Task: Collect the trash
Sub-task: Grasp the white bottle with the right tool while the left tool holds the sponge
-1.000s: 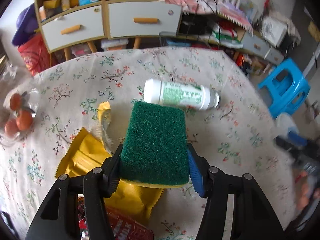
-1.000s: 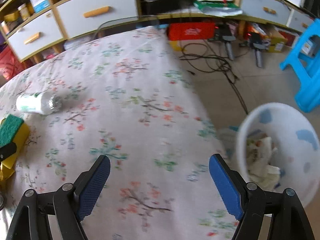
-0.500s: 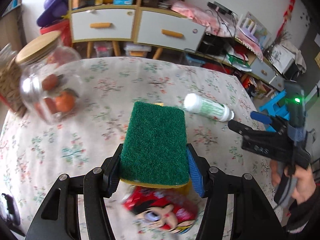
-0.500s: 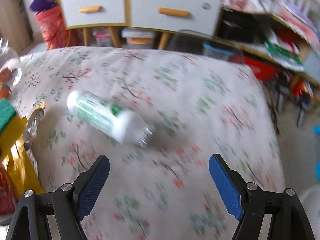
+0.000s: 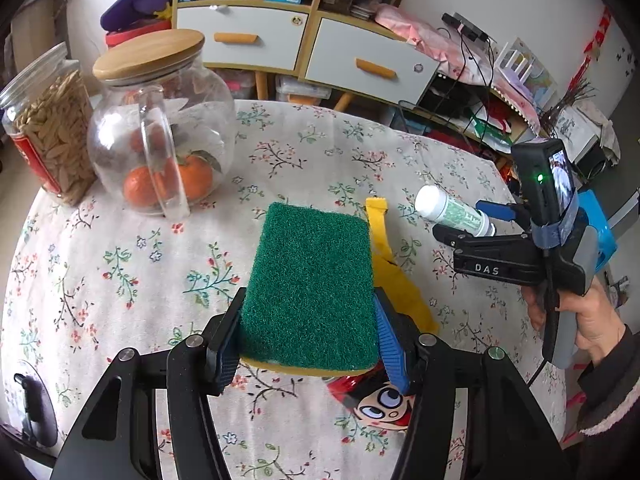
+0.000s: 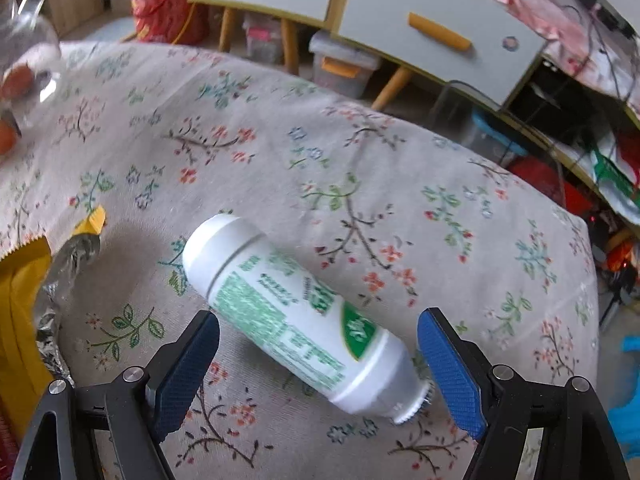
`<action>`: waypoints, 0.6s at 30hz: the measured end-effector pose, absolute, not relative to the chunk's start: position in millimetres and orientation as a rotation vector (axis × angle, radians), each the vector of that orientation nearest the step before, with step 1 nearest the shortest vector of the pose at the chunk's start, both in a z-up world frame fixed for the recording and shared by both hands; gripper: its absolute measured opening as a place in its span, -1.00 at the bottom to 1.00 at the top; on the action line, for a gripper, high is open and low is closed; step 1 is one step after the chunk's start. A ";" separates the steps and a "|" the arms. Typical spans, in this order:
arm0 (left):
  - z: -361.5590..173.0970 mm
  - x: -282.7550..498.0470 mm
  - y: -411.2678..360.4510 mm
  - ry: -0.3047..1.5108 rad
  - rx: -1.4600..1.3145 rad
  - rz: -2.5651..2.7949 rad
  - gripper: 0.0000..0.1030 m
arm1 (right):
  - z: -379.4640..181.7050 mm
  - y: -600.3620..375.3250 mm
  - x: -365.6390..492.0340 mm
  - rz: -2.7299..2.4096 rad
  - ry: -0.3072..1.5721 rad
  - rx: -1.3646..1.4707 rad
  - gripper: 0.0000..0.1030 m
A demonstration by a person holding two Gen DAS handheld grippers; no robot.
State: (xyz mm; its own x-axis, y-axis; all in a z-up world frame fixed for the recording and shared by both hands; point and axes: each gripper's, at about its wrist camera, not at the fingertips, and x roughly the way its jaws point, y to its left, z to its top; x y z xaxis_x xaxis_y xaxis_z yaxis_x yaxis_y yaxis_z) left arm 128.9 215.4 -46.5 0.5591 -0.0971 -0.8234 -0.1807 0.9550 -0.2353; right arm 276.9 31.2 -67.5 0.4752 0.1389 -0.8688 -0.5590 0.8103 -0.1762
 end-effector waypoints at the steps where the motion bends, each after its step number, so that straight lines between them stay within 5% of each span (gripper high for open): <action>1: -46.3 127.6 216.3 0.980 -0.312 0.050 0.18 | -69.4 33.8 275.7 0.451 0.994 -0.492 0.58; 4: -45.1 124.7 216.3 0.977 -0.316 0.048 0.18 | -73.2 36.7 268.3 0.453 0.991 -0.522 0.29; 6: -44.3 122.7 214.7 0.976 -0.318 0.043 0.18 | -73.2 37.0 263.5 0.477 1.003 -0.511 -0.10; 18: -36.1 105.7 197.5 0.970 -0.335 -0.010 0.18 | -62.9 20.2 207.7 0.478 1.066 -0.450 -0.22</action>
State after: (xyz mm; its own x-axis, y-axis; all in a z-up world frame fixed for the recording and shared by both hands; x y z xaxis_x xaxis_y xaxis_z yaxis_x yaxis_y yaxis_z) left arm 105.7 197.5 -36.1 0.5691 -0.1573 -0.8071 -0.1404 0.9485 -0.2839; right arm 207.7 20.2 -62.9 0.4020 0.1526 -0.9028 -0.5728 0.8112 -0.1180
